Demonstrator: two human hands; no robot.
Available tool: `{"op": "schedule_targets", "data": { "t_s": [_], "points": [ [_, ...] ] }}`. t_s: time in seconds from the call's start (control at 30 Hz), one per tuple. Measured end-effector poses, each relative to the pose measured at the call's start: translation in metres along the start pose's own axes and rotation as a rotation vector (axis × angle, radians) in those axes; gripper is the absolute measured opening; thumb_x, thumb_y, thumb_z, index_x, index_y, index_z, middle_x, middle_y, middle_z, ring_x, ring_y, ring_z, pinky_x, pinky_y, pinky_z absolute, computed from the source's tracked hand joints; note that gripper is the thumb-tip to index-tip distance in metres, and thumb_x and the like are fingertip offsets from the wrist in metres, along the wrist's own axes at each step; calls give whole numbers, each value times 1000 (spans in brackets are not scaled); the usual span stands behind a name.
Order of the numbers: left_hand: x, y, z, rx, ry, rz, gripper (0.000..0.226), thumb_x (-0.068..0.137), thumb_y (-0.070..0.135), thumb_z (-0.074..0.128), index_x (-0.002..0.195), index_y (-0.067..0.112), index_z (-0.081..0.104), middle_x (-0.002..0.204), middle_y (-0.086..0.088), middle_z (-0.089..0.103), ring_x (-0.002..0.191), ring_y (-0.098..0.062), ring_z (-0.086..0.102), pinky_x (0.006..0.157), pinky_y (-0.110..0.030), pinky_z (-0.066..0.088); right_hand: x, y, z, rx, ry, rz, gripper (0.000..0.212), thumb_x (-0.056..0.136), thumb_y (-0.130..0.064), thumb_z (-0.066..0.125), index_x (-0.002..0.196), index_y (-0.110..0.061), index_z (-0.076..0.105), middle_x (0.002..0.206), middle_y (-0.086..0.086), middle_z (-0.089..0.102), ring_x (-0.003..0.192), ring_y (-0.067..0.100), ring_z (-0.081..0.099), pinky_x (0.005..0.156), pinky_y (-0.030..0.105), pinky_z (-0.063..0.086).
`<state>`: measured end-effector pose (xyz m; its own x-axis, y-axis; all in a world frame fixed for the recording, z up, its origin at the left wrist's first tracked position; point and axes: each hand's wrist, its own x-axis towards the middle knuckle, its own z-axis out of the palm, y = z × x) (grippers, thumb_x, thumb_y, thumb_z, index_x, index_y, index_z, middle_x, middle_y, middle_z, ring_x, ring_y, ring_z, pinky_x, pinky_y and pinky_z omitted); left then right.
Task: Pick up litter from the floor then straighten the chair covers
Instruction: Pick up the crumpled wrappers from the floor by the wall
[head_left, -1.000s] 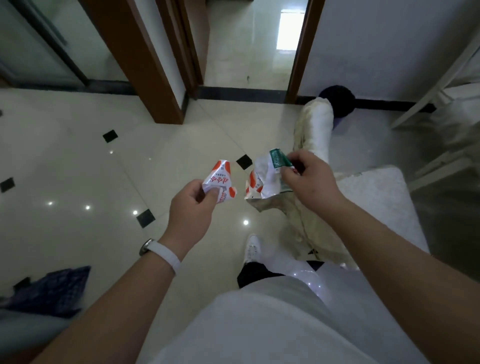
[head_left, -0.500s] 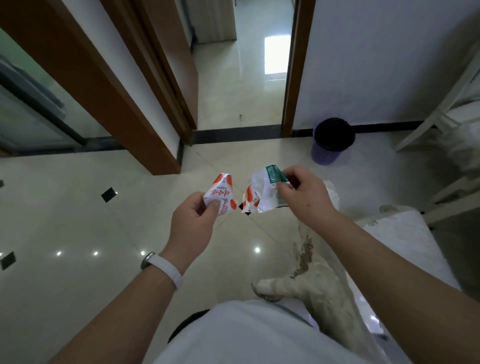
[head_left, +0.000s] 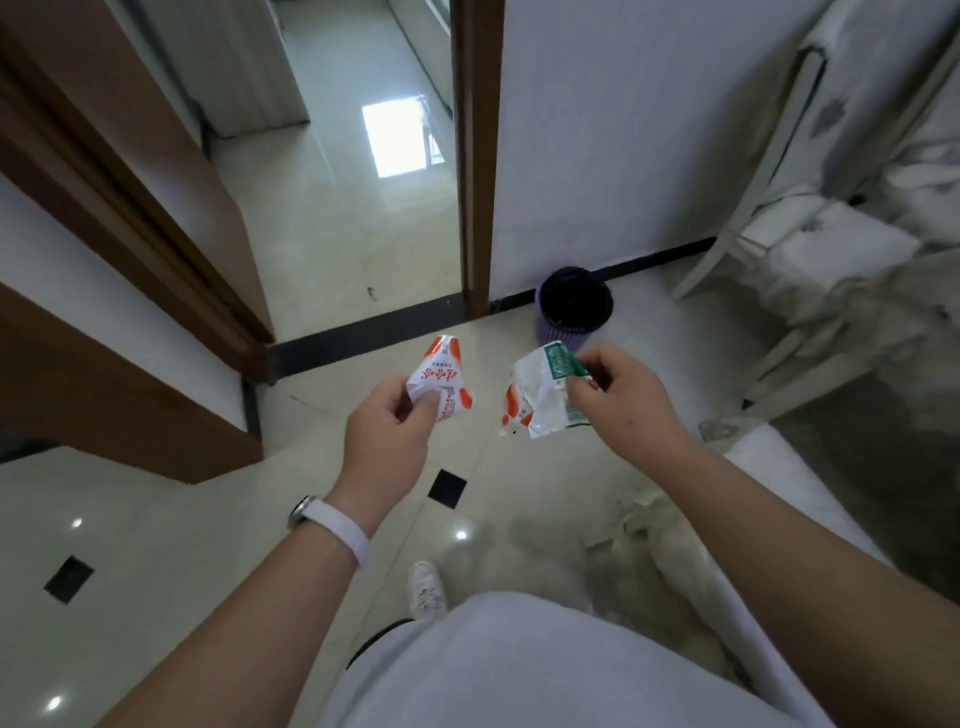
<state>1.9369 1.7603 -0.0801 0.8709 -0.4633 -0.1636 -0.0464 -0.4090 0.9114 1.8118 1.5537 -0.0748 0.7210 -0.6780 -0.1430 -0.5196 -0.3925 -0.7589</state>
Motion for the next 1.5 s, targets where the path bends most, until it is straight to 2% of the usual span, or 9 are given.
{"op": "schedule_targets", "data": {
  "t_s": [0.07,0.2,0.53,0.7,0.83,1.0,1.1,1.23,1.5],
  "points": [
    [36,6,-7,10,-49,19,7,96,29,59,96,28,65,92,9,69,82,-16,66,67,-37,56,21,-13,-2,-7,79,13,8,88,-19,60,90,-27,60,77,-9,61,70,10,55,58,21,42],
    [98,22,-4,26,-146,67,11,97,26,58,94,20,67,89,8,69,63,-6,59,50,-20,43,57,-30,-5,28,201,42,9,87,-19,60,84,-28,59,73,-7,58,68,15,55,61,31,45],
    [225,56,64,99,-307,88,8,94,23,61,92,22,68,89,8,71,82,-22,67,68,-42,55,159,26,-24,139,362,232,8,88,-20,62,91,-27,63,76,-8,61,69,11,58,65,29,48],
    [298,80,110,178,-292,64,10,93,21,61,85,23,67,85,0,71,73,-23,63,61,-32,48,255,49,-47,123,339,237,5,86,-19,62,90,-22,62,72,-8,57,62,5,49,58,25,38],
    [343,118,153,228,-296,94,12,95,19,61,85,25,64,81,10,67,66,-9,57,50,-10,40,310,60,-83,127,347,236,7,86,-18,61,89,-24,60,73,-8,57,66,6,51,59,23,41],
    [387,147,205,317,-359,144,5,97,27,58,96,24,61,86,20,60,72,-3,58,49,-7,43,352,84,-120,146,370,283,7,86,-19,60,92,-22,61,76,-4,60,72,20,57,67,34,47],
    [412,154,224,318,-414,156,3,97,29,58,97,31,61,89,21,62,75,-3,62,52,-13,49,364,93,-130,165,387,335,6,88,-19,60,92,-23,62,77,-3,61,72,19,58,65,33,48],
    [452,158,246,338,-463,156,4,97,28,59,95,29,62,87,18,63,82,-16,65,69,-39,57,391,103,-129,158,392,387,7,88,-17,60,88,-24,60,71,-6,56,64,13,51,60,29,43],
    [553,149,286,294,-644,115,6,95,24,61,90,23,65,89,11,68,82,-7,66,66,-30,55,468,108,-110,122,399,530,4,88,-20,60,91,-22,60,73,-7,57,67,14,52,60,29,42]
  ]
}}
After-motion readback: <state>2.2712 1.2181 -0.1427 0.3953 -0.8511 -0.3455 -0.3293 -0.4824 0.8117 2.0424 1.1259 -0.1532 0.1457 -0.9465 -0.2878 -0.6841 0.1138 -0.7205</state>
